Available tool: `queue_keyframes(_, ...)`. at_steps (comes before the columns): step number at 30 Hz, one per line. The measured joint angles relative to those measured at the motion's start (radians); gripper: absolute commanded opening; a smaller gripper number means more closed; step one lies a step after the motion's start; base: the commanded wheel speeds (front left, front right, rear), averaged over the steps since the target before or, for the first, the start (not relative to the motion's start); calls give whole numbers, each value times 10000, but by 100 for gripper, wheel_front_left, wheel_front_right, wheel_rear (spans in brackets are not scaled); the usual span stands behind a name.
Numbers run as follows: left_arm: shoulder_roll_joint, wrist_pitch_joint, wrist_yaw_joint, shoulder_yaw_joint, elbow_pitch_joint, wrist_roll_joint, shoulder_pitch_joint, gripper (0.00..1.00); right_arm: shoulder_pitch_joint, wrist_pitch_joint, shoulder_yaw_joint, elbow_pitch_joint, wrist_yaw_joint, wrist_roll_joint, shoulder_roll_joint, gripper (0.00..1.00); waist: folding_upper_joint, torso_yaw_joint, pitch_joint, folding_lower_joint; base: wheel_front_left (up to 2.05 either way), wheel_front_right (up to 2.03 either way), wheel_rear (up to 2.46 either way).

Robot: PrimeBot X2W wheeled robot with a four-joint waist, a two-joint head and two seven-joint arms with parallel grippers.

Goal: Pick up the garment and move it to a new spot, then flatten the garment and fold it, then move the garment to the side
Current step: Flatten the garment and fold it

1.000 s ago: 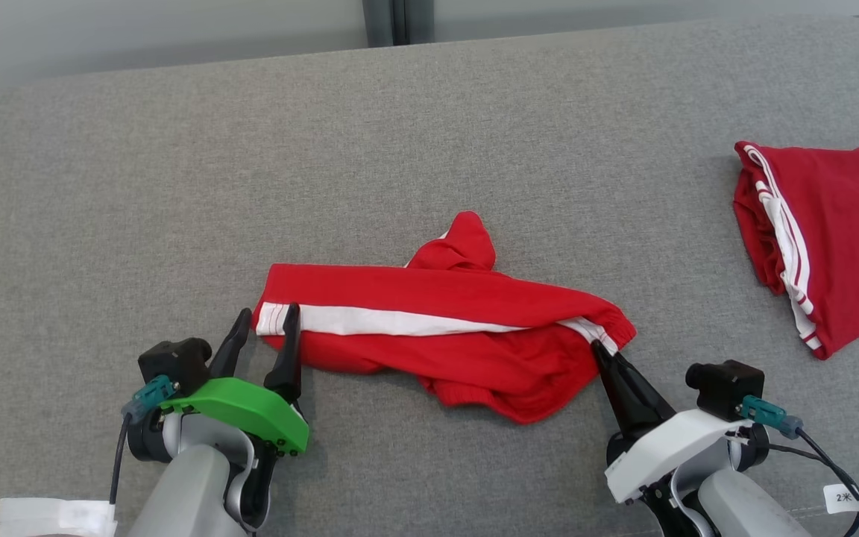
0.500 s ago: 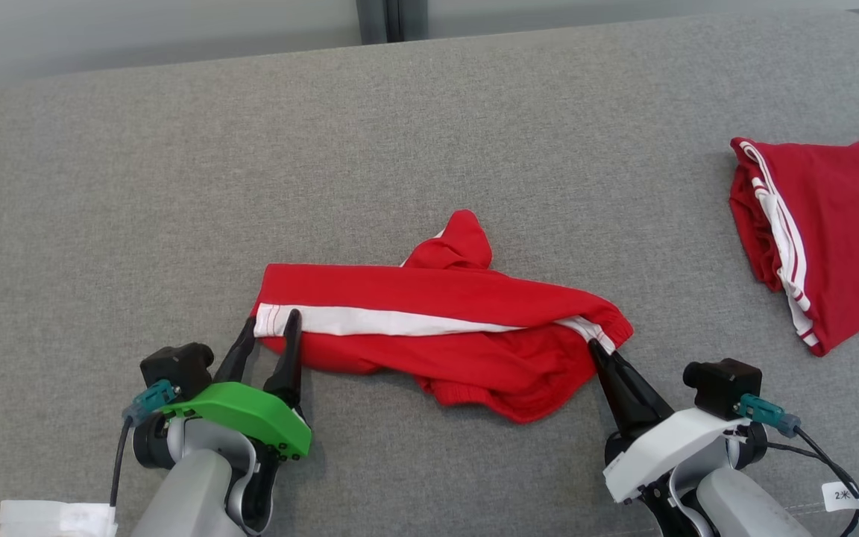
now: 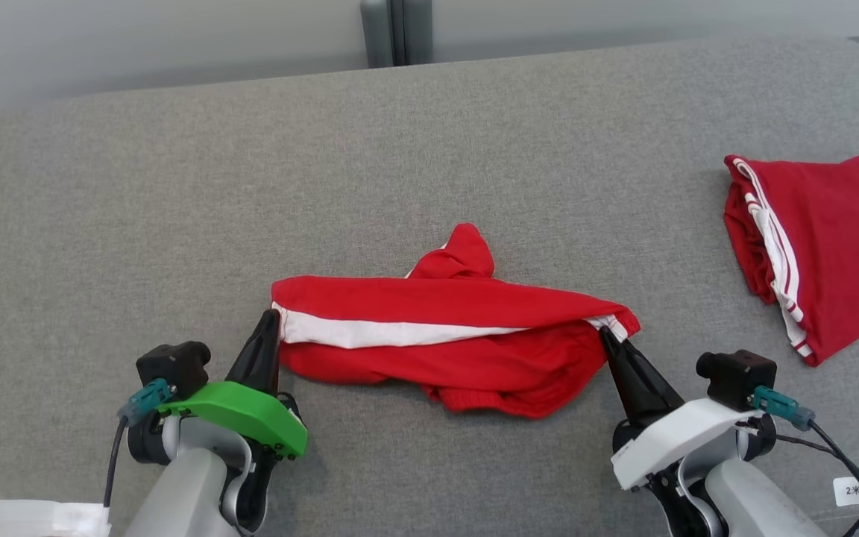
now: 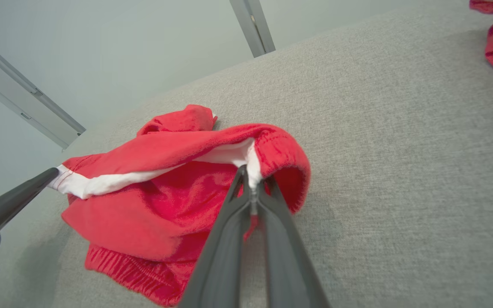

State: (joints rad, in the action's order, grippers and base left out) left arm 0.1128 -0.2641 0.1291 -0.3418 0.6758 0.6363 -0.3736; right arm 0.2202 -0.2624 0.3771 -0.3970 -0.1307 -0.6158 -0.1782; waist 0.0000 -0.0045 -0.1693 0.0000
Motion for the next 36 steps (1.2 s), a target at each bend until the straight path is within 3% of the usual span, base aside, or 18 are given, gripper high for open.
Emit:
queue_keyframes(7, 782, 0, 0, -305, -675, 130, -690, 0, 1218, 0, 621, 54, 0, -617, -564, 0, 0, 95, 839, 0, 0, 0, 0)
queue_keyframes(13, 1781, 0, 0, -757, -771, 320, -3044, 0, 4086, -2, 1609, -339, 0, -1388, -1473, 0, 0, 324, 1212, 0, 0, 0, 0)
queue_keyframes(18, 2220, 0, 2, -1156, -257, 190, -5358, 0, 6915, 328, 2514, -1227, -2, -1592, -2132, 0, 0, 460, 905, 0, 0, 0, 0)
queue_keyframes(20, 2249, 0, 2, -1126, -107, 127, -5838, 0, 7524, 405, 2711, -1446, -2, -1511, -2215, 0, 0, 486, 792, 0, 0, 0, 0)
queue_keyframes(24, 2274, 0, -35, -648, 12, -610, -7877, 0, 10250, 295, 2905, -2431, -10, -963, -2376, 0, 0, 592, 156, 0, 0, 0, 0)
queue_keyframes(29, 2029, 0, -366, 430, -903, -1950, -9349, 0, 12723, 17, 2274, -3434, -12, 380, -2288, 0, 0, 723, -951, 2, 0, 0, 0)
queue_keyframes(32, 1714, -2, -324, 1020, -1526, -2520, -9485, 0, 13260, -2, 1685, -3080, -10, 1292, -2161, 0, 0, 832, -1584, 3, 0, 0, 0)
queue_keyframes(36, 1174, -2, -130, 1457, -1745, -2957, -8692, 0, 12398, 0, 1781, -3033, -8, 1693, -2109, 0, 0, 1026, -2297, 4, 0, 0, 0)
